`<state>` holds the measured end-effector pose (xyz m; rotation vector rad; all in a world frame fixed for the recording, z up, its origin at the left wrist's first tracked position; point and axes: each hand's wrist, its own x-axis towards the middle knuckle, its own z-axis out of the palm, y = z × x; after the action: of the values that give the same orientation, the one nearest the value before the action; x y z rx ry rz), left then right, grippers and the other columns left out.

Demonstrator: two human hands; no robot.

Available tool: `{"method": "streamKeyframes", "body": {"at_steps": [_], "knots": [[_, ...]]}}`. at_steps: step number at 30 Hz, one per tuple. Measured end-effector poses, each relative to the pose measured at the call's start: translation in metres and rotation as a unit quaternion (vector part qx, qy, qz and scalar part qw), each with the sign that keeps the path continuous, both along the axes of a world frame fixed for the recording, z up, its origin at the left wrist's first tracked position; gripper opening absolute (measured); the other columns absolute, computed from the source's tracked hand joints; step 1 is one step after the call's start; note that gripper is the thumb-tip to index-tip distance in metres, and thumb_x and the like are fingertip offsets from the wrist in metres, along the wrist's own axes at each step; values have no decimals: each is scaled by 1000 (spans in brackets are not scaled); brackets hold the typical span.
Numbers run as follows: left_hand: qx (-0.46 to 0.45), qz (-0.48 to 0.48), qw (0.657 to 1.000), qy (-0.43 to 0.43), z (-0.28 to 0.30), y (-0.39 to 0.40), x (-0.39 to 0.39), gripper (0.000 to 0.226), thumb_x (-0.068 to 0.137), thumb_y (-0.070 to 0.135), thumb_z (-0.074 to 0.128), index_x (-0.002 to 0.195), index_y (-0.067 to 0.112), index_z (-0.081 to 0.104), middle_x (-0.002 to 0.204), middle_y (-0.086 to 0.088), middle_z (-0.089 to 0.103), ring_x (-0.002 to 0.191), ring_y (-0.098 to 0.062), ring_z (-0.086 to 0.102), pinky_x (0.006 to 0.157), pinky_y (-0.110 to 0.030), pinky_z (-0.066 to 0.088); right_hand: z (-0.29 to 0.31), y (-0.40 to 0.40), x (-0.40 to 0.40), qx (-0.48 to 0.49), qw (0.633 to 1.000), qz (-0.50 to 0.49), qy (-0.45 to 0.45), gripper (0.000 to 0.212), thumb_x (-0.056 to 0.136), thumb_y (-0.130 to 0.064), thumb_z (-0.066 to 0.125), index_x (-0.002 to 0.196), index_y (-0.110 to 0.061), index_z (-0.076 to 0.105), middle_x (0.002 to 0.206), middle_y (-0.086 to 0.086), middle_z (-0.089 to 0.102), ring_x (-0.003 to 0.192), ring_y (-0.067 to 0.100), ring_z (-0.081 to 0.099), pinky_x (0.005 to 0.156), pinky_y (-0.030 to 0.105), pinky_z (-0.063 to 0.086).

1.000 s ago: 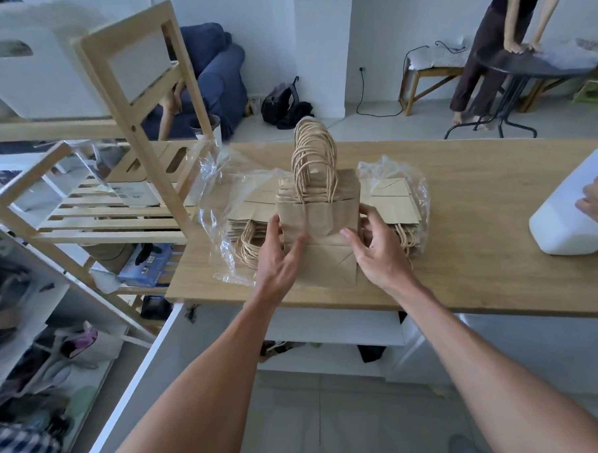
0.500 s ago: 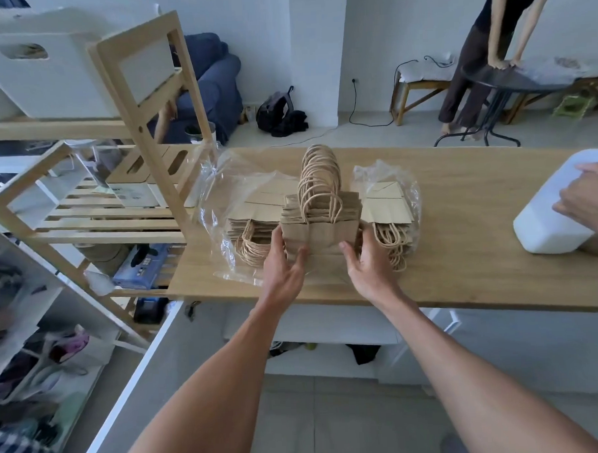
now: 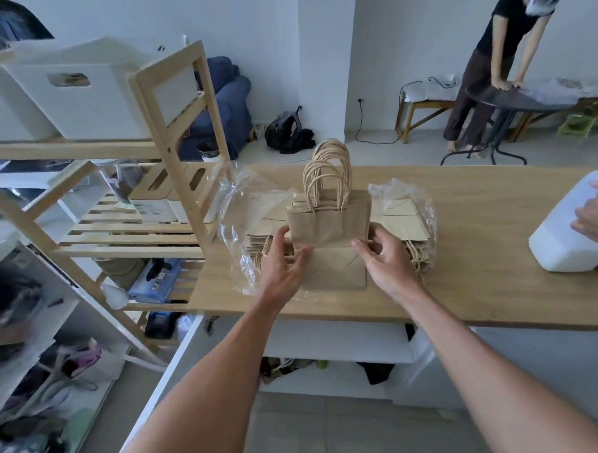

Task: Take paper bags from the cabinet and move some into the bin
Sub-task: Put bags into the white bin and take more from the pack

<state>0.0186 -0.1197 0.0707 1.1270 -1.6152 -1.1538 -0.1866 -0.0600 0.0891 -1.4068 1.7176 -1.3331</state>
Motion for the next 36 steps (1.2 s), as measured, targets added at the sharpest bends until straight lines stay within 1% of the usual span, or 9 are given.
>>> {"method": "streamKeyframes", "body": {"at_steps": [2, 6, 9, 13, 17, 21, 26, 30, 36], "knots": [[-7, -7, 1000, 12, 28, -10, 20, 37, 100, 36, 69, 128, 46, 47, 120, 1, 66, 97, -21, 72, 77, -41, 64, 25, -12, 14, -19, 1000, 3, -15, 25, 100, -16, 67, 125, -21, 67, 115, -7, 75, 104, 10, 72, 95, 36, 59], [-39, -16, 998, 41, 85, -26, 61, 51, 98, 35, 71, 143, 31, 46, 120, -4, 63, 93, -15, 72, 74, -31, 64, 81, -41, 51, -70, 996, 13, -53, 23, 100, -9, 66, 119, -22, 69, 110, -10, 76, 104, 9, 72, 94, 34, 59], [-64, 9, 997, 47, 118, -50, 88, 56, 95, 43, 72, 145, 32, 48, 116, -4, 63, 103, -23, 70, 83, -37, 64, 121, -76, 80, -99, 993, 34, -60, 21, 98, -9, 68, 113, -24, 71, 106, -10, 76, 99, 7, 73, 93, 34, 58], [-146, 105, 983, 31, 169, -99, 121, 58, 95, 51, 69, 146, 33, 50, 117, 0, 68, 102, -16, 72, 86, -39, 64, 180, -138, 114, -134, 984, 71, -93, 26, 96, -7, 68, 97, -32, 70, 94, -14, 76, 82, -3, 72, 75, 19, 56], [-250, 236, 939, -3, 224, -158, 154, 49, 99, 50, 64, 138, 22, 56, 119, 1, 71, 97, 2, 69, 78, -22, 60, 241, -218, 137, -173, 978, 84, -83, 19, 94, -9, 67, 102, -25, 73, 98, 0, 79, 97, 27, 74, 88, 45, 59], [-305, 328, 887, -111, 257, -222, 200, 55, 94, 60, 60, 136, 25, 55, 128, 0, 67, 113, -15, 65, 96, -42, 55, 297, -299, 161, -236, 967, 78, -50, 22, 94, -15, 65, 113, -23, 73, 99, -7, 78, 94, 19, 74, 85, 43, 61], [-264, 301, 878, -262, 265, -279, 258, 66, 98, 60, 56, 150, 19, 47, 153, -10, 54, 135, -26, 53, 103, -37, 40, 329, -399, 213, -310, 947, 84, -25, 20, 94, -16, 60, 110, -23, 70, 90, -6, 76, 79, 8, 69, 71, 31, 56], [-235, 283, 853, -371, 253, -312, 296, 90, 91, 86, 24, 151, 24, 46, 156, -8, 53, 141, -27, 48, 115, -47, 35, 317, -466, 261, -347, 932, 102, 15, 24, 98, -6, 56, 117, -9, 69, 85, 1, 68, 64, -3, 57, 54, 6, 37], [-224, 311, 824, -417, 251, -340, 323, 96, 90, 88, 21, 155, 21, 44, 156, -8, 52, 143, -26, 44, 119, -48, 33, 285, -549, 304, -365, 910, 159, 115, 20, 101, -14, 52, 116, -11, 65, 96, 9, 73, 88, 27, 68, 74, 42, 55]]}}
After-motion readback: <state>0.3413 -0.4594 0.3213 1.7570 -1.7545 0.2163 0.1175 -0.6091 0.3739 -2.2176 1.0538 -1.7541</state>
